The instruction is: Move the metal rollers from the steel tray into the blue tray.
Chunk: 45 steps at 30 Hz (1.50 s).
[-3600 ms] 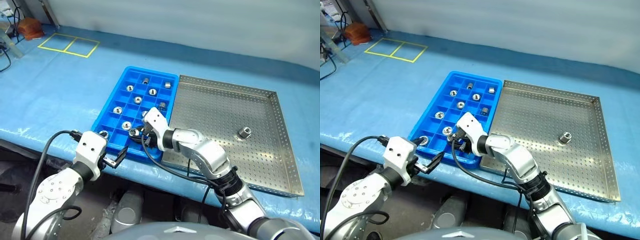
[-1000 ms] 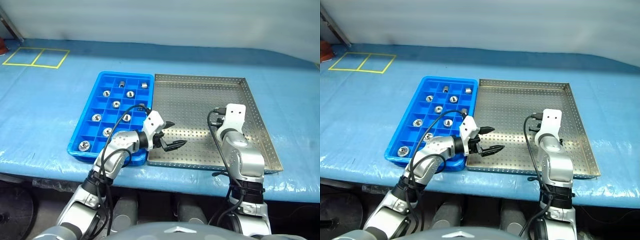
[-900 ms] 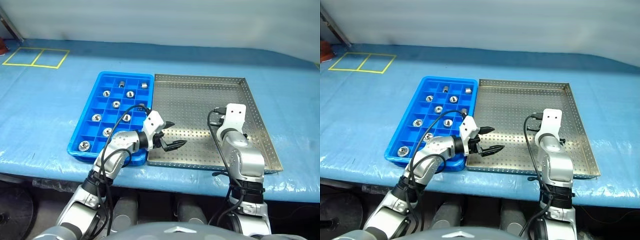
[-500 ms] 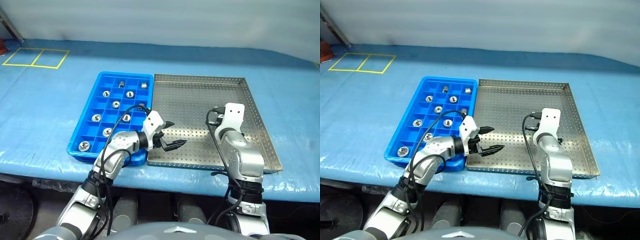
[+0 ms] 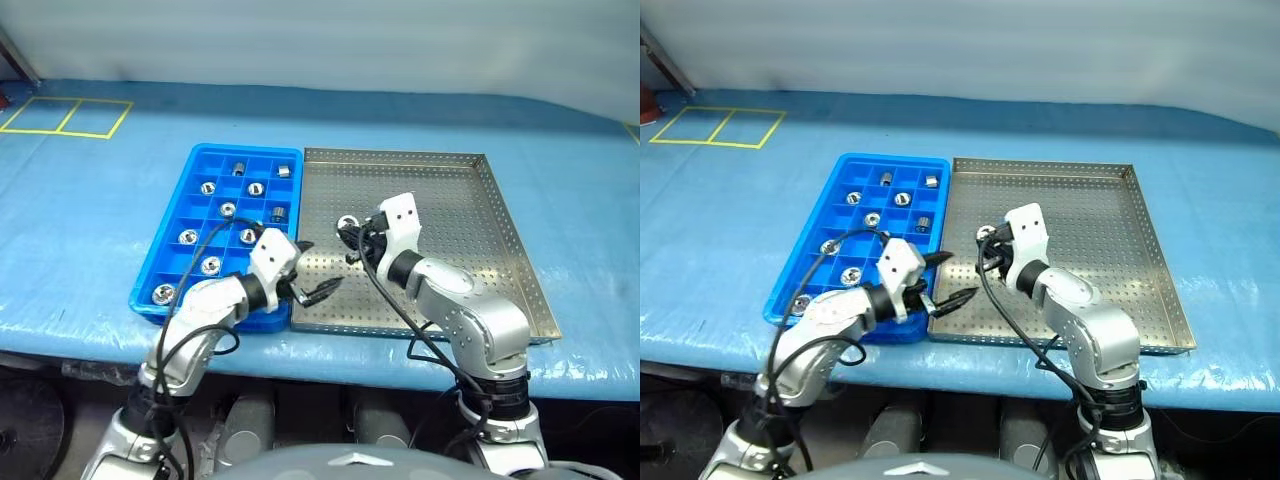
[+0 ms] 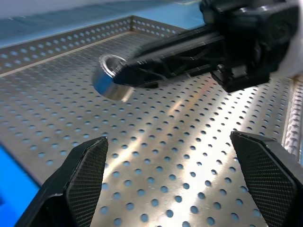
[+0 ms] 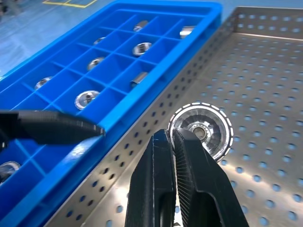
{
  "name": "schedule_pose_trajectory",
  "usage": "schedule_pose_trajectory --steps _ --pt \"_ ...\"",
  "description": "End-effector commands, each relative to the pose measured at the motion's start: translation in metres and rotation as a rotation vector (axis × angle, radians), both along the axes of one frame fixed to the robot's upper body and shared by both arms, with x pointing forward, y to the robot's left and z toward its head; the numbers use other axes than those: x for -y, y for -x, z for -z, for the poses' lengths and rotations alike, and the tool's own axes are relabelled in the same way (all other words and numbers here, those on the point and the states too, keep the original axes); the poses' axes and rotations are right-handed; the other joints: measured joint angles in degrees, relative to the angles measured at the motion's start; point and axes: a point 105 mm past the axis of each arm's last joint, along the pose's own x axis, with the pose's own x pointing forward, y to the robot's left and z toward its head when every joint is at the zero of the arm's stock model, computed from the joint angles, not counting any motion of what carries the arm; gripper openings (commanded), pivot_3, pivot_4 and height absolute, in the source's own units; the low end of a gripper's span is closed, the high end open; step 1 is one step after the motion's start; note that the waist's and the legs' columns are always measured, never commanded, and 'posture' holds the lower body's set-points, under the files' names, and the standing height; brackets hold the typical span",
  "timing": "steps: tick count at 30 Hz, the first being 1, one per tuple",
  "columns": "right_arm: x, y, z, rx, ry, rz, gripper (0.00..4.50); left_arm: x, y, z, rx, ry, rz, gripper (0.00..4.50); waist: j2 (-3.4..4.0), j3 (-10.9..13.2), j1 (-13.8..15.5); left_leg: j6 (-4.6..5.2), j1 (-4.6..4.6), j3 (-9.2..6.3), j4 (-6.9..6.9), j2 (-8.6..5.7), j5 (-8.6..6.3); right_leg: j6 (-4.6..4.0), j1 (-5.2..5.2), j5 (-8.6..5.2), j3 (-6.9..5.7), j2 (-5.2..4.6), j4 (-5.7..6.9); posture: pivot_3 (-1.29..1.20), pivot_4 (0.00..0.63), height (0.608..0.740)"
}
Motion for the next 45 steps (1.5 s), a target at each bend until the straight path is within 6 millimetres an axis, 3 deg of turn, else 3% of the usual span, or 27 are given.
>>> schedule_pose_trajectory --steps 1,9,12,18,30,33,37,41,45 --pt "-0.027 0.009 -0.019 0.067 -0.037 -0.148 0.03 -0.021 0.019 -0.022 0.083 -0.045 -0.077 4.50 -0.01 0.01 0.01 0.00 0.00 0.01 -0.02 0.00 0.00 0.00 -0.01 0.00 0.01 0.00 -0.01 0.31 0.150 0.740" --pt "-0.063 0.017 -0.021 0.072 -0.055 -0.320 0.03 -0.057 0.037 -0.015 0.040 -0.163 -0.238 4.50 -0.05 0.03 2.75 -0.02 -0.02 -0.01 -0.03 0.03 -0.01 -0.04 -0.07 -0.02 -0.02 0.04 -0.02 0.41 0.150 0.740" --pt "-0.070 0.015 -0.012 0.045 -0.048 -0.343 0.03 -0.057 0.039 -0.012 0.024 -0.163 -0.247 4.50 -0.05 0.03 4.11 -0.02 -0.02 -0.01 -0.02 0.03 -0.01 -0.04 -0.09 -0.02 -0.02 0.04 -0.02 0.43 0.150 0.740" --pt "-0.067 0.007 0.006 -0.002 0.001 -0.294 0.03 -0.055 0.039 -0.010 0.018 -0.156 -0.245 4.50 -0.08 0.05 6.14 -0.06 -0.13 0.02 -0.03 0.03 -0.03 -0.05 -0.18 -0.02 -0.02 0.04 -0.06 0.43 0.150 0.740" --pt "-0.052 0.003 0.011 -0.002 0.039 -0.224 0.03 -0.051 0.033 -0.006 0.007 -0.149 -0.219 4.50 -0.08 0.05 7.05 -0.10 -0.14 0.03 -0.05 0.04 -0.06 -0.07 -0.20 -0.04 -0.02 0.05 -0.08 0.38 0.150 0.740" --pt "-0.053 0.008 0.009 0.020 0.048 -0.249 0.77 -0.051 0.031 -0.006 0.010 -0.154 -0.218 4.50 -0.08 0.05 7.02 -0.10 -0.13 0.04 -0.05 0.04 -0.06 -0.07 -0.20 -0.04 -0.02 0.05 -0.08 0.37 0.150 0.740" --pt "-0.050 0.007 -0.003 0.072 0.023 -0.230 2.07 -0.050 0.029 -0.007 0.013 -0.149 -0.214 4.50 -0.08 0.05 6.88 -0.10 -0.13 0.04 -0.05 0.04 -0.06 -0.07 -0.20 -0.04 -0.02 0.05 -0.08 0.37 0.150 0.740" --pt "-0.039 0.001 -0.022 0.143 -0.027 -0.174 2.07 -0.049 0.023 -0.011 0.036 -0.124 -0.235 4.50 -0.08 0.05 6.86 -0.10 -0.13 0.04 -0.05 0.04 -0.06 -0.07 -0.20 -0.04 -0.02 0.05 -0.08 0.36 0.150 0.740" --pt "-0.024 -0.006 -0.026 0.165 -0.011 -0.114 2.07 -0.046 0.019 -0.010 0.038 -0.114 -0.230 4.50 -0.09 0.05 6.80 -0.10 -0.14 0.04 -0.04 0.04 -0.06 -0.07 -0.19 -0.04 -0.02 0.05 -0.09 0.35 0.150 0.740"
